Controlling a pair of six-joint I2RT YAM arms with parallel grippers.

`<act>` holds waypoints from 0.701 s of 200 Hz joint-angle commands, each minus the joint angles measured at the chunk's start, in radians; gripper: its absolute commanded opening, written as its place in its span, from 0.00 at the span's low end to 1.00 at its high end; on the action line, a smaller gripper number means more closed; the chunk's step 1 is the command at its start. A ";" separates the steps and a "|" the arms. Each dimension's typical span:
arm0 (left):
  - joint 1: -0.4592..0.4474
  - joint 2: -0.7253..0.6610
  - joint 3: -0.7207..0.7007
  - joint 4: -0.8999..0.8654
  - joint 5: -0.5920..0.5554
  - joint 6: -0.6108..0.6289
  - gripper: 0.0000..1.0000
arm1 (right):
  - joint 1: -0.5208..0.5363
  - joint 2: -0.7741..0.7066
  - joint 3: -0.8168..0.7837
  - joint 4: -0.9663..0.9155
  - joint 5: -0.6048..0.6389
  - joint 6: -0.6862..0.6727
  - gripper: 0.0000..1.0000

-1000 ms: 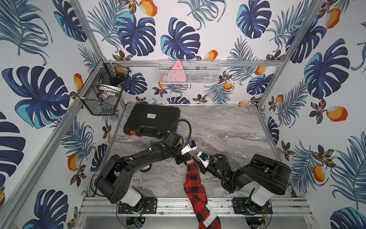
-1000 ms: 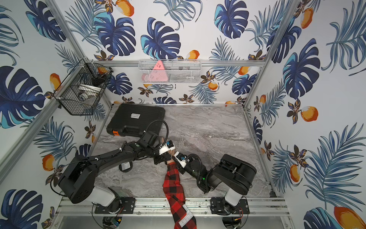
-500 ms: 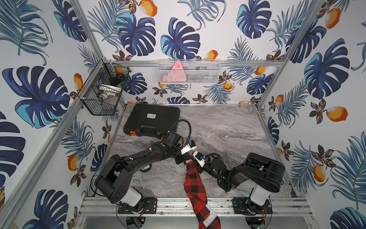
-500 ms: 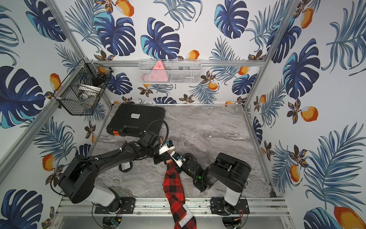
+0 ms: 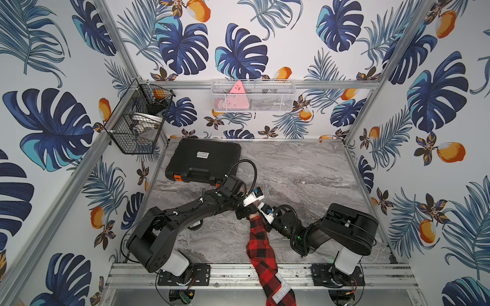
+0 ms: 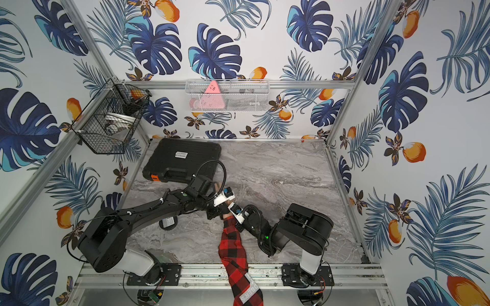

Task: Take off the watch
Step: Untie the watch from the hand.

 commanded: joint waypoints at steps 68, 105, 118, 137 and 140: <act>-0.005 -0.067 -0.025 0.001 -0.023 -0.009 0.13 | -0.001 -0.012 -0.041 0.041 0.226 0.050 0.00; 0.005 -0.089 -0.038 -0.002 -0.030 -0.006 0.13 | -0.003 0.022 -0.057 0.104 0.284 0.055 0.00; 0.009 -0.099 -0.046 0.006 -0.029 -0.009 0.13 | -0.003 0.037 -0.066 0.140 0.307 0.058 0.00; 0.017 -0.103 -0.049 0.012 -0.021 -0.014 0.12 | -0.006 0.053 -0.069 0.148 0.330 0.064 0.00; 0.019 -0.103 -0.049 0.012 -0.021 -0.015 0.12 | -0.006 0.056 -0.071 0.152 0.333 0.065 0.00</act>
